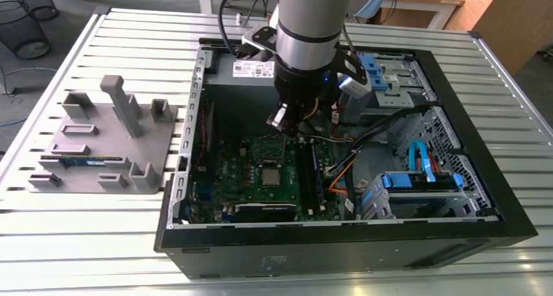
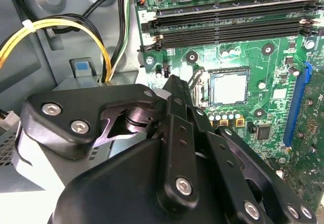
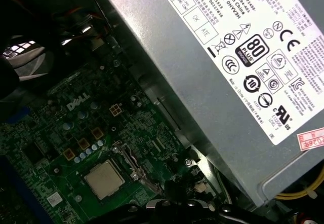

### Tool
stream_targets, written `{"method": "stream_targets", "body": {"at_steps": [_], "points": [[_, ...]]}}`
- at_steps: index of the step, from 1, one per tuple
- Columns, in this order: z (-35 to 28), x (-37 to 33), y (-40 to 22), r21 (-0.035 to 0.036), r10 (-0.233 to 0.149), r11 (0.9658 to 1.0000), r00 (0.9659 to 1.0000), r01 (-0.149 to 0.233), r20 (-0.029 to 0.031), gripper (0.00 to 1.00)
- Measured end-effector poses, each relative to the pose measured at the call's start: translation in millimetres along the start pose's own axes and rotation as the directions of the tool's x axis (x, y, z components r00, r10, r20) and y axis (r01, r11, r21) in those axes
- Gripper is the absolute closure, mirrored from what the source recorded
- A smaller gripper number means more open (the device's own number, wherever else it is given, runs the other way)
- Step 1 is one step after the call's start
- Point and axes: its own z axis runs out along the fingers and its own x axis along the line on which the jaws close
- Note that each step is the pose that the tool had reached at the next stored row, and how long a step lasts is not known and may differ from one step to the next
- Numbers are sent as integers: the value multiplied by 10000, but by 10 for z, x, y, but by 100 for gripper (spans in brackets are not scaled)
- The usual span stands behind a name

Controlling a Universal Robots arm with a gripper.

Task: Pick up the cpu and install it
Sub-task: 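Close the cpu cover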

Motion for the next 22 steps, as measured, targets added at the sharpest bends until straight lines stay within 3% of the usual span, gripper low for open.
{"method": "stream_targets", "body": {"at_steps": [22], "points": [[-35,16,-13,-6,-140,9999,9999,140,-1,89]]}}
